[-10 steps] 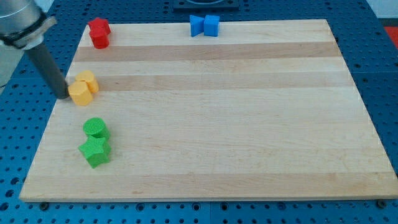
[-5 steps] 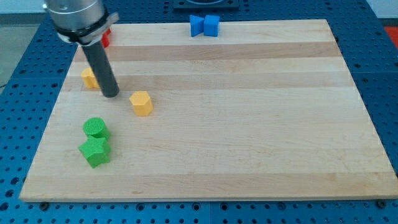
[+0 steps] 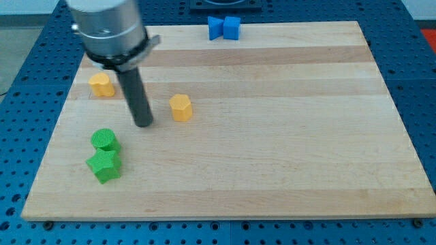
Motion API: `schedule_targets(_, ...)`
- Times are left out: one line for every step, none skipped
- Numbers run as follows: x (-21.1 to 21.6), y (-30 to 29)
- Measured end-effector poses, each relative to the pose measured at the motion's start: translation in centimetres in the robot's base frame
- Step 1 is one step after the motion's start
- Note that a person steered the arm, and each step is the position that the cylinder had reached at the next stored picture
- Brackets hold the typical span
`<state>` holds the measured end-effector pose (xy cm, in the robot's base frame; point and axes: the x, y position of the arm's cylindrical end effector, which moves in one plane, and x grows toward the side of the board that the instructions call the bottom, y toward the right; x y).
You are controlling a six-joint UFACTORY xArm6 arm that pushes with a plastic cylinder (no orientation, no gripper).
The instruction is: Push the yellow hexagon to the bottom center
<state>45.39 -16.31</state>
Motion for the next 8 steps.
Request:
schedule_targets(-2.8, -0.5)
schedule_targets(-4.6, 3.8)
schedule_targets(-2.4, 10.7)
schedule_targets(2.7, 16.9)
schedule_targets(3.1, 18.5)
schedule_targets(1.1, 15.7)
schedule_targets(0.0, 11.7)
schedule_targets(1.8, 9.5)
